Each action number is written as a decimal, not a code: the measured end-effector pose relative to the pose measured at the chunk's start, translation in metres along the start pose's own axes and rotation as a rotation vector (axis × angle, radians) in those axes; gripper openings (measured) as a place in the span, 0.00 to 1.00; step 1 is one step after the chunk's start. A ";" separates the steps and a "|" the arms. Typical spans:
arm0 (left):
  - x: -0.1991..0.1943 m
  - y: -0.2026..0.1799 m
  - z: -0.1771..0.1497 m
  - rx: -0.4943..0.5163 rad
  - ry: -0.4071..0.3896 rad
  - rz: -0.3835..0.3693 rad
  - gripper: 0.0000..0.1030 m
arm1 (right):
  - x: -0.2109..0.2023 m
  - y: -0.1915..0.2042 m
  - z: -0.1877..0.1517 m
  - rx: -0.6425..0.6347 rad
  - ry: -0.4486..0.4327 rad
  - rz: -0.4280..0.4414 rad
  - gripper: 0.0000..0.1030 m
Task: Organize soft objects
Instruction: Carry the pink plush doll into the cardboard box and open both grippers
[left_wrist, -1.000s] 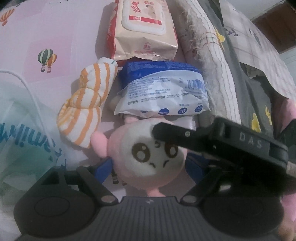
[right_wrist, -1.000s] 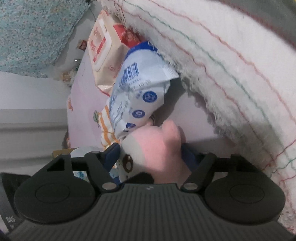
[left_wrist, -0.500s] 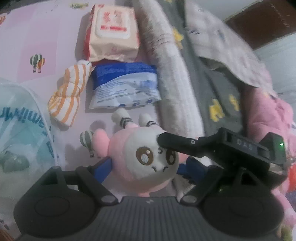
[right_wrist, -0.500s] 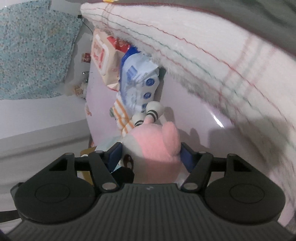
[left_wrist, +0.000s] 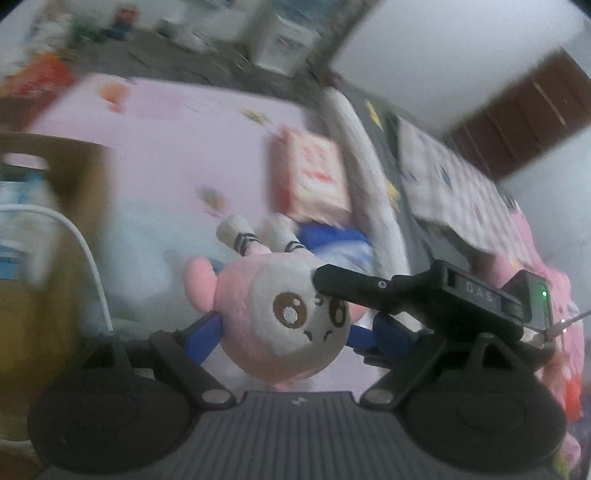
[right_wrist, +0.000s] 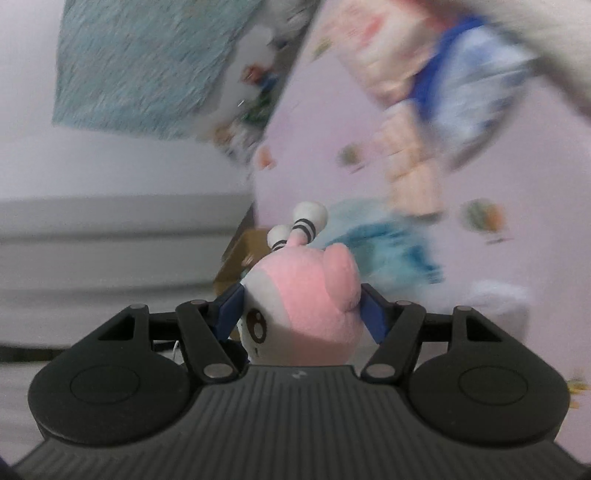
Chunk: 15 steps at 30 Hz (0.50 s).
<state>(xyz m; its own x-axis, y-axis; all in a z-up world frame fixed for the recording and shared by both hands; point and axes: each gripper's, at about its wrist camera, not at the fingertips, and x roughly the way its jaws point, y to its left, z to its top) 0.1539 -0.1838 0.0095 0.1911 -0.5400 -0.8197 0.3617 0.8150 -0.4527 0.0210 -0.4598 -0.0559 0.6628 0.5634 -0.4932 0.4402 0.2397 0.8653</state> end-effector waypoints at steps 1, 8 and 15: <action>-0.011 0.013 0.000 -0.012 -0.024 0.017 0.86 | 0.016 0.015 -0.005 -0.021 0.020 0.010 0.64; -0.073 0.119 -0.001 -0.132 -0.139 0.111 0.87 | 0.130 0.096 -0.045 -0.143 0.158 0.036 0.64; -0.080 0.213 -0.010 -0.199 -0.130 0.210 0.87 | 0.240 0.139 -0.095 -0.221 0.278 -0.050 0.64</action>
<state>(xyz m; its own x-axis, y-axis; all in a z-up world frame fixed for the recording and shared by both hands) 0.2067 0.0348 -0.0246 0.3627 -0.3677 -0.8563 0.1190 0.9296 -0.3488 0.1838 -0.2162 -0.0450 0.4404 0.7329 -0.5187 0.3058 0.4207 0.8541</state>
